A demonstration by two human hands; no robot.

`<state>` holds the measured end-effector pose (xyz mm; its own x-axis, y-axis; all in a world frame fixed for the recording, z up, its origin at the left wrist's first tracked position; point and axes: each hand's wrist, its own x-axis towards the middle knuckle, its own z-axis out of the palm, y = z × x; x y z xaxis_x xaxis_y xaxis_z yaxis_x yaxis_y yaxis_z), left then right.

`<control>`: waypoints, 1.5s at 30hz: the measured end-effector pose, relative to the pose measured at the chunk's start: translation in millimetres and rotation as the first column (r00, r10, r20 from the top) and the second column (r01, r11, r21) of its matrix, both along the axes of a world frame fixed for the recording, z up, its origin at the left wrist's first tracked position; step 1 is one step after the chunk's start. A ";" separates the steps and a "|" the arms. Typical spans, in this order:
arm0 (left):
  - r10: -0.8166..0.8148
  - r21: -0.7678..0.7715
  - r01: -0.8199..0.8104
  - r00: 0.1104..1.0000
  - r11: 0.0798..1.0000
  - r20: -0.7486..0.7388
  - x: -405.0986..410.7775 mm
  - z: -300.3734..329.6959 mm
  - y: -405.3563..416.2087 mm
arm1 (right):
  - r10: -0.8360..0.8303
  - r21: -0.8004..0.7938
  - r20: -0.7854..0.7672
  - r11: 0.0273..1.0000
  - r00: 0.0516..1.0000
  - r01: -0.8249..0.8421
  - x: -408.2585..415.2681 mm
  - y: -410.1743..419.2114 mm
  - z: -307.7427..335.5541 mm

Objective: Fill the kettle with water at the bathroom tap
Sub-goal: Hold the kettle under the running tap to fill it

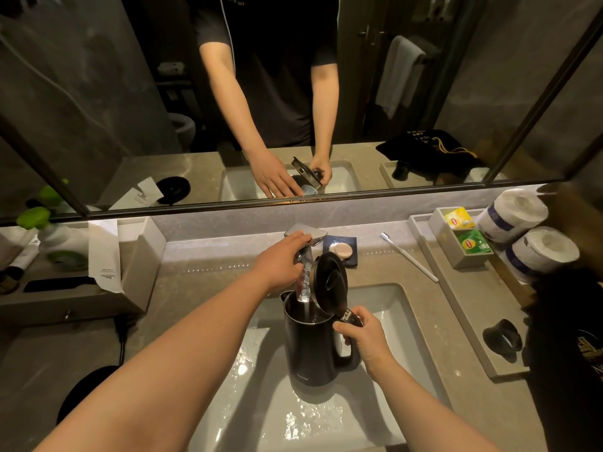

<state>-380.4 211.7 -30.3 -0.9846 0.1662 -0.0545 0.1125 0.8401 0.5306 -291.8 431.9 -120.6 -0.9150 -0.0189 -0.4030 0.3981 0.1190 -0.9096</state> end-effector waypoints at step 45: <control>0.010 -0.003 -0.010 1.000 1.000 -0.008 -0.4 -2.9 0.1 | -0.019 -0.004 -0.012 1.000 1.000 0.019 -0.9 0.3 -1.8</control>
